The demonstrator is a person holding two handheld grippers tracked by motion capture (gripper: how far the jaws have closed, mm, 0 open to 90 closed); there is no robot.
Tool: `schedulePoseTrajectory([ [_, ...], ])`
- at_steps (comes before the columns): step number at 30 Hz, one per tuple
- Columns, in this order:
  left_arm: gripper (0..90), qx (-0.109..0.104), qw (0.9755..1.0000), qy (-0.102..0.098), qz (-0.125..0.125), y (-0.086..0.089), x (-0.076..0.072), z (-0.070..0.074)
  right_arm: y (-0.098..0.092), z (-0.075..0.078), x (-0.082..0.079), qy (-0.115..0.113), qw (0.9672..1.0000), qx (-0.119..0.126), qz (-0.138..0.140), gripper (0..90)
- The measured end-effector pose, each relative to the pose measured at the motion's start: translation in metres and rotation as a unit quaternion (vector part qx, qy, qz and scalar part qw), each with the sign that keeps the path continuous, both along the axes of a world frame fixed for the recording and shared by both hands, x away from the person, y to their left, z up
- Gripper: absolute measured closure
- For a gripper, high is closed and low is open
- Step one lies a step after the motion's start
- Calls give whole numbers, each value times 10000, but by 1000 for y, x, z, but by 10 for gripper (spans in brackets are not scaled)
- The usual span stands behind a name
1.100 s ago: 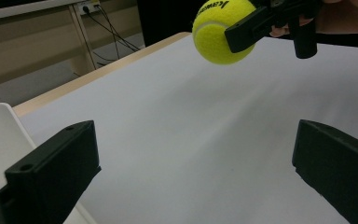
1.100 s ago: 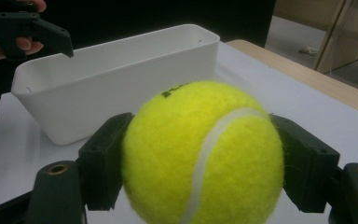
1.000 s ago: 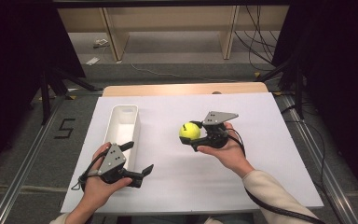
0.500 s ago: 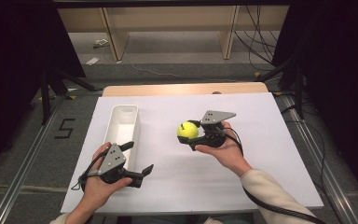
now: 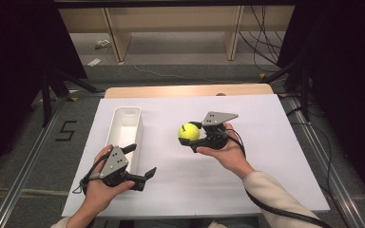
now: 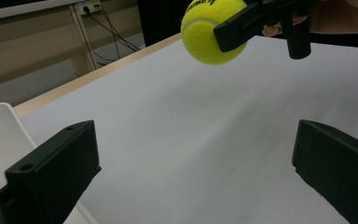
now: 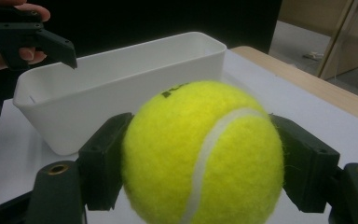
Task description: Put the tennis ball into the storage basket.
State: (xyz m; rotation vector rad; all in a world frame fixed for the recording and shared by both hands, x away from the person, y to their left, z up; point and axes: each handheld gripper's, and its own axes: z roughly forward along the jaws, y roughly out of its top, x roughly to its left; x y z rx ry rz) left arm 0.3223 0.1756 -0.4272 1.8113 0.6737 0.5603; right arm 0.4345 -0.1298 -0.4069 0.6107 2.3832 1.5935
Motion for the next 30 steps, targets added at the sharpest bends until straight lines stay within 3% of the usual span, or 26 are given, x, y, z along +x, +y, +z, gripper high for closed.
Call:
schedulePoseTrajectory([
  [30, 1, 1, 10000, -1, 5, 0, 0, 0, 6, 2, 2, -37, 10000, 44, 24, 271],
])
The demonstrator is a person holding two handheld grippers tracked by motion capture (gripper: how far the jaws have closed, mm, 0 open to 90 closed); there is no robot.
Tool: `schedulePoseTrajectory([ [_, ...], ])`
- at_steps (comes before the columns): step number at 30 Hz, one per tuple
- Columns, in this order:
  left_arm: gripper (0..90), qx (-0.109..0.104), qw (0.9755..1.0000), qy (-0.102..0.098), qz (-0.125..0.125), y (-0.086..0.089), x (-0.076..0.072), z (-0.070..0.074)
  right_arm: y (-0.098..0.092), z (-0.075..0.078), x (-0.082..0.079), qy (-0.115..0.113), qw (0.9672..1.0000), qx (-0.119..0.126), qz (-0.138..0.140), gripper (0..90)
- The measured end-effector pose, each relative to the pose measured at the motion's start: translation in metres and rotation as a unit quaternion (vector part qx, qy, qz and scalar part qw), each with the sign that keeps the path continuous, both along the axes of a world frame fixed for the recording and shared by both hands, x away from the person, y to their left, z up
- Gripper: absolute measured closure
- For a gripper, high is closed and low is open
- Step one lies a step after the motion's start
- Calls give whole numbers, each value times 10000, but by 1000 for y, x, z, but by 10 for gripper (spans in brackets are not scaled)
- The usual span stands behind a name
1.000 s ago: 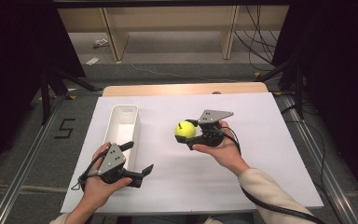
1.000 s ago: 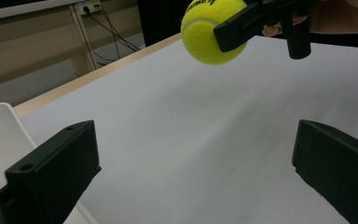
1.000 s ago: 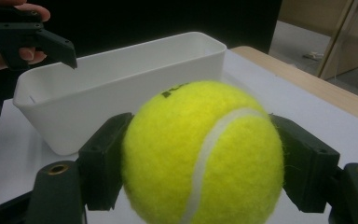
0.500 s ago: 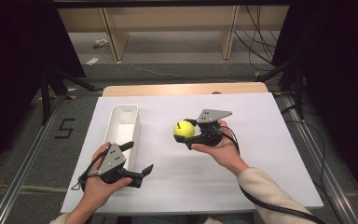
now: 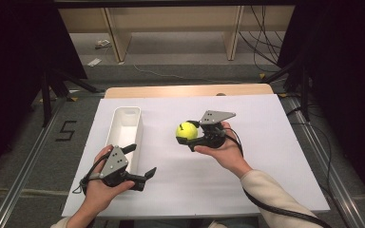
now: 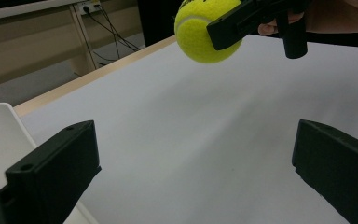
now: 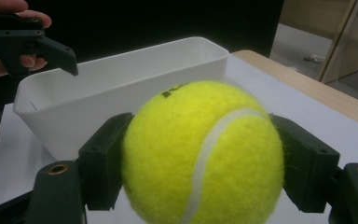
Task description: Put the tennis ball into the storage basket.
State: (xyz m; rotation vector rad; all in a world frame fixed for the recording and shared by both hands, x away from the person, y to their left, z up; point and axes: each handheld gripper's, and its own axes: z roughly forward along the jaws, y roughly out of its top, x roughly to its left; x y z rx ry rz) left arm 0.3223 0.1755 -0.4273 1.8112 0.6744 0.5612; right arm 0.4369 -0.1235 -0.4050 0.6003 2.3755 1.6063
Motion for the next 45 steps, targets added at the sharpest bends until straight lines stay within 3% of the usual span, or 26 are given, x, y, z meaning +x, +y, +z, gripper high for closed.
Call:
schedulePoseTrajectory([
  [45, 2, 13, 10000, -9, -14, 0, 0, 0, 8, 0, 4, -7, 10000, 42, 39, 271],
])
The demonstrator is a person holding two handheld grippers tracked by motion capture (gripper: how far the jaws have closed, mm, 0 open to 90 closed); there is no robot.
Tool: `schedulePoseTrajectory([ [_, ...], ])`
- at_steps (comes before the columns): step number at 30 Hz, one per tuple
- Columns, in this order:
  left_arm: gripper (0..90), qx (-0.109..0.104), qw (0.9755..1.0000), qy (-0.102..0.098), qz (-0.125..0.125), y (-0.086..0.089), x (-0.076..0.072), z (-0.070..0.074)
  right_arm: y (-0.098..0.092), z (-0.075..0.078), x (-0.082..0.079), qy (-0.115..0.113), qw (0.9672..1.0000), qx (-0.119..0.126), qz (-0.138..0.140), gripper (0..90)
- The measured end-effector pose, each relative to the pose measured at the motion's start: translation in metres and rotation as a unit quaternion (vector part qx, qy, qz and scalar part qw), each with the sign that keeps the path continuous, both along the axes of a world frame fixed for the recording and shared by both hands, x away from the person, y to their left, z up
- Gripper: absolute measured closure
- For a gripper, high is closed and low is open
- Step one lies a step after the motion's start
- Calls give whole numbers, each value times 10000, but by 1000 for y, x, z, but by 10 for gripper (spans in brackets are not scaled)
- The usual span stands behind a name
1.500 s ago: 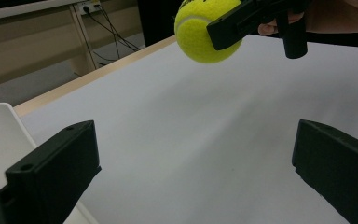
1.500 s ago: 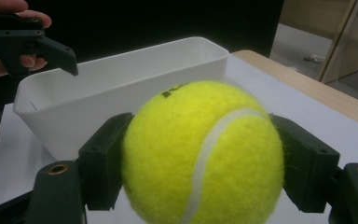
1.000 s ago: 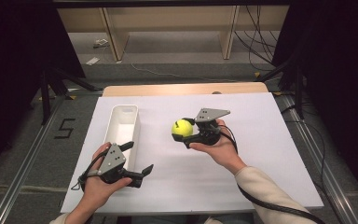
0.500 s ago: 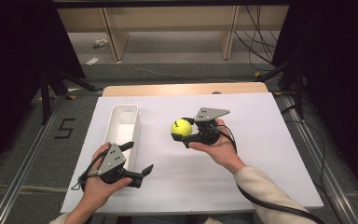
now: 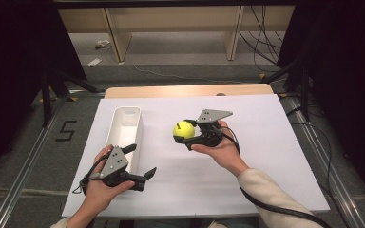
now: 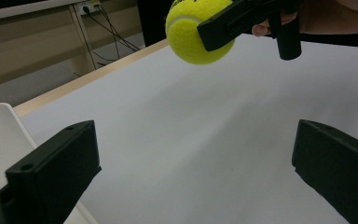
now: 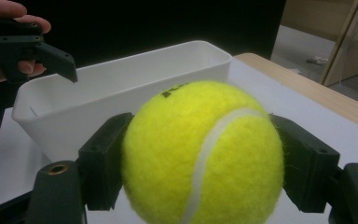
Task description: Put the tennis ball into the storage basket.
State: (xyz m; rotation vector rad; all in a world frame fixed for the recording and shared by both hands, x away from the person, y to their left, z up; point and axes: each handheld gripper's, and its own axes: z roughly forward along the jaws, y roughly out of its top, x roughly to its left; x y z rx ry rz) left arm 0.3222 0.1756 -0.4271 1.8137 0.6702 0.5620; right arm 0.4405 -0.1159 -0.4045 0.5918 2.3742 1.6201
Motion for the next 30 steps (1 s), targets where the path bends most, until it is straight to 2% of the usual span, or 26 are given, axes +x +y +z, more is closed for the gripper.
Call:
schedulePoseTrajectory([
  [30, 3, 3, 10000, 1, 6, 0, 0, 0, 7, 1, 3, 10, 10000, 17, 35, 271],
])
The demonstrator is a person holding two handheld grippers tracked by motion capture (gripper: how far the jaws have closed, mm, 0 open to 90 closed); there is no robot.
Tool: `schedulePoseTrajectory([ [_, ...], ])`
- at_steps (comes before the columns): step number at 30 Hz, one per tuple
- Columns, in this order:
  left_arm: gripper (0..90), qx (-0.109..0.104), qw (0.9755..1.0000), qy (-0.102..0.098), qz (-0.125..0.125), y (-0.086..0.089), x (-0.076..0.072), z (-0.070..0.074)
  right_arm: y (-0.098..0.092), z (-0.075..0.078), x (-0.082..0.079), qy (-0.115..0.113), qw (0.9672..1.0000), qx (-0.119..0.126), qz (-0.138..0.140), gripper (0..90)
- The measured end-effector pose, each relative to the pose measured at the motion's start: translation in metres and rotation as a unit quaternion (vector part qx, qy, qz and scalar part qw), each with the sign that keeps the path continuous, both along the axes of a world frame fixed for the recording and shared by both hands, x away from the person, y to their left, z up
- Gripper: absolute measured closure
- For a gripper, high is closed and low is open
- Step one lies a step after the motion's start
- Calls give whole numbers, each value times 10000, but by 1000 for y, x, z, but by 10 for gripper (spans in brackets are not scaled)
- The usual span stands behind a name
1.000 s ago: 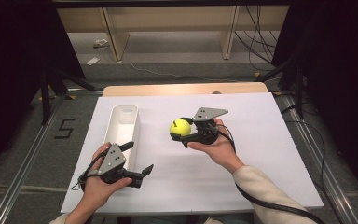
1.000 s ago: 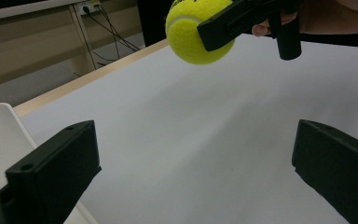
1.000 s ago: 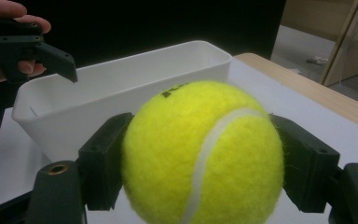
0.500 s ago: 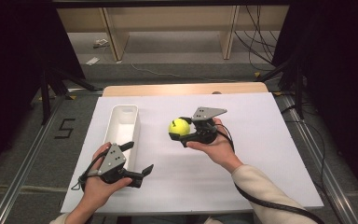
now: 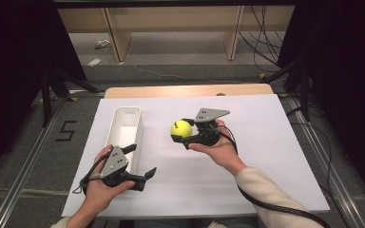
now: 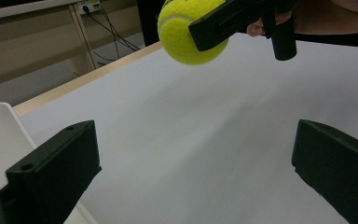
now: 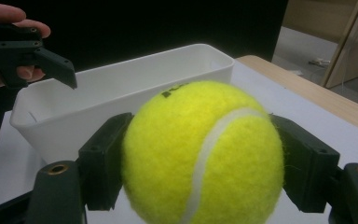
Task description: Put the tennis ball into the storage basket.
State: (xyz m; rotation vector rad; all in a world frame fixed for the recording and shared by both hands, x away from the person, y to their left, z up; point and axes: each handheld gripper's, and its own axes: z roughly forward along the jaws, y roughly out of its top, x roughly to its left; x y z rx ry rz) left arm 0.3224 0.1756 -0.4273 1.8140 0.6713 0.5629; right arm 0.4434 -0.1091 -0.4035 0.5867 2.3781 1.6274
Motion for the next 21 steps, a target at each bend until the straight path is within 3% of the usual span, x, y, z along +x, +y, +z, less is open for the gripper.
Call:
schedulePoseTrajectory([
  [21, 4, 1, 10000, 4, -9, 0, 0, 0, 3, 2, 2, -36, 10000, 37, 4, 271],
])
